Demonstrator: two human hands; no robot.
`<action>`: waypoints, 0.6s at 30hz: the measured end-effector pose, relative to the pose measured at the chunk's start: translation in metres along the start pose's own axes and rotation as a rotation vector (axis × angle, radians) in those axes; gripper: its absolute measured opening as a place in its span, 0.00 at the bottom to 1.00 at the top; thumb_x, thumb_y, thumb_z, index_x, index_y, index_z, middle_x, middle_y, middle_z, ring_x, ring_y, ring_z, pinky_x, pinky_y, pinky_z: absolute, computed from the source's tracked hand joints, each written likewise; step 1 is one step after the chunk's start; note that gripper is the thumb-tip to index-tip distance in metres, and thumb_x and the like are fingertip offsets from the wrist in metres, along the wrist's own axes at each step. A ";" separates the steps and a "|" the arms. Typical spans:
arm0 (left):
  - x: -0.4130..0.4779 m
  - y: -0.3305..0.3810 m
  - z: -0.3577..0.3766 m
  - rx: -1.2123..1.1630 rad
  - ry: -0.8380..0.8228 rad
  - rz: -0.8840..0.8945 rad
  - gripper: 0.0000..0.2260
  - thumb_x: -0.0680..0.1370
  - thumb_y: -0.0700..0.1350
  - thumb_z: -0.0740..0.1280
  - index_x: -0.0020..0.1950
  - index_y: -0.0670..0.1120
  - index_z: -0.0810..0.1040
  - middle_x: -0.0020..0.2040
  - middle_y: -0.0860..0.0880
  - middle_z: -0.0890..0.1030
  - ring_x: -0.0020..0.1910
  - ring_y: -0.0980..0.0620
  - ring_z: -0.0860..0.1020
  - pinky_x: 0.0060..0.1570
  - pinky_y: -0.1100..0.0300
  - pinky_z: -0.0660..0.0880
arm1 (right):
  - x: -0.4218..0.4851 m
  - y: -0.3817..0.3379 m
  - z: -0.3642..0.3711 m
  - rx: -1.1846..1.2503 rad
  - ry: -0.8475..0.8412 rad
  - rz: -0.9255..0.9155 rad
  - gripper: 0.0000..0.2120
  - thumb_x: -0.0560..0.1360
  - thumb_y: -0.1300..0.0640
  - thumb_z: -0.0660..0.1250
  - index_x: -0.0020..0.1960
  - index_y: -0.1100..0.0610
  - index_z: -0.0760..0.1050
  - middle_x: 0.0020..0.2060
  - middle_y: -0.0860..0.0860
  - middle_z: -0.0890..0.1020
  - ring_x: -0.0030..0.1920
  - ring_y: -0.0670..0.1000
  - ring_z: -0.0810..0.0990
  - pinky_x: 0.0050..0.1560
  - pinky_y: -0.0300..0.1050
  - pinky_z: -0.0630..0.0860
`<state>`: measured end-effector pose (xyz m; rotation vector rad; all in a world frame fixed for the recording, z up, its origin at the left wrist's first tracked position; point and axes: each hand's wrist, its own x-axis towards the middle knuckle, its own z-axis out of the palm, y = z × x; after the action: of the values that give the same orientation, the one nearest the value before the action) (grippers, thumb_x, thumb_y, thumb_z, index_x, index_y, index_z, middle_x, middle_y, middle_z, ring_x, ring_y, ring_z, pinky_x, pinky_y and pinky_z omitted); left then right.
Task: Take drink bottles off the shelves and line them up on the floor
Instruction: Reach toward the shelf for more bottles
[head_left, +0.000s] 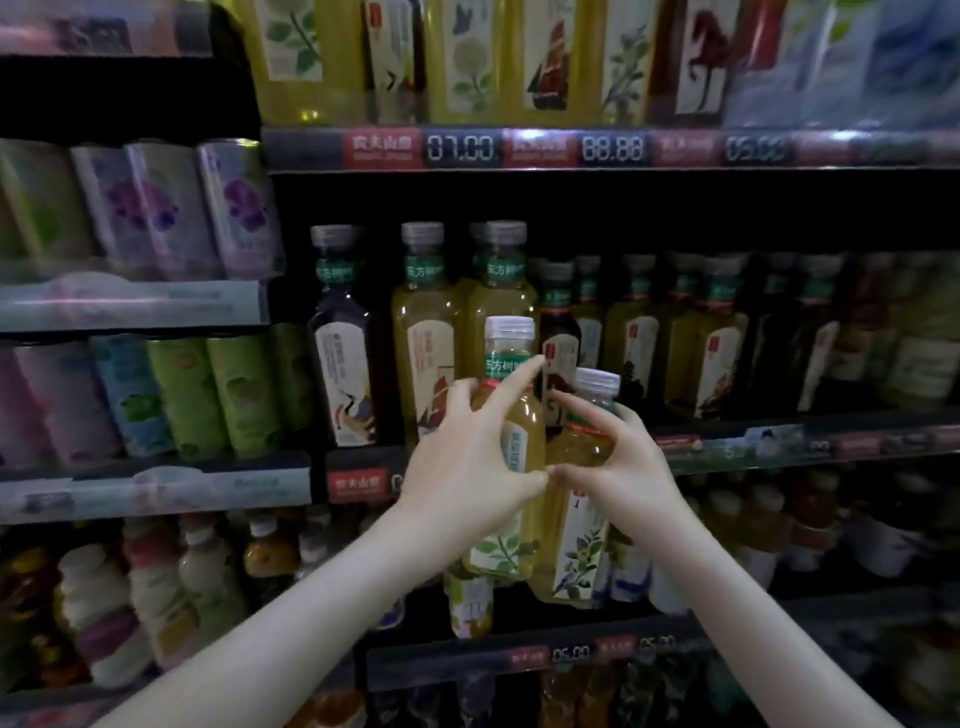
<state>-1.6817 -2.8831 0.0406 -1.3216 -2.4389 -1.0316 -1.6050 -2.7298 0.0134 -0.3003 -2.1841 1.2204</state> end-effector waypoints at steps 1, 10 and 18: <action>0.004 0.005 0.004 -0.010 -0.003 0.024 0.42 0.71 0.53 0.72 0.69 0.76 0.45 0.72 0.50 0.59 0.48 0.56 0.75 0.43 0.66 0.77 | -0.001 0.002 -0.008 -0.013 0.048 0.007 0.34 0.68 0.62 0.76 0.66 0.36 0.70 0.64 0.42 0.64 0.64 0.44 0.65 0.57 0.37 0.76; 0.049 0.063 0.064 -0.119 0.088 0.040 0.41 0.75 0.50 0.70 0.72 0.72 0.43 0.77 0.46 0.50 0.52 0.50 0.77 0.48 0.67 0.71 | -0.008 0.031 -0.095 -0.089 0.336 -0.037 0.33 0.67 0.62 0.76 0.63 0.36 0.71 0.64 0.45 0.66 0.65 0.48 0.69 0.62 0.46 0.72; 0.123 0.098 0.115 -0.074 0.321 -0.031 0.42 0.75 0.50 0.71 0.76 0.61 0.42 0.75 0.45 0.58 0.59 0.43 0.76 0.49 0.55 0.75 | 0.001 0.068 -0.166 -0.068 0.326 -0.105 0.32 0.69 0.63 0.75 0.64 0.36 0.72 0.63 0.44 0.66 0.64 0.47 0.70 0.56 0.45 0.78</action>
<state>-1.6584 -2.6902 0.0591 -1.0449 -2.2067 -1.2444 -1.5110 -2.5767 0.0217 -0.3791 -1.9351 0.9660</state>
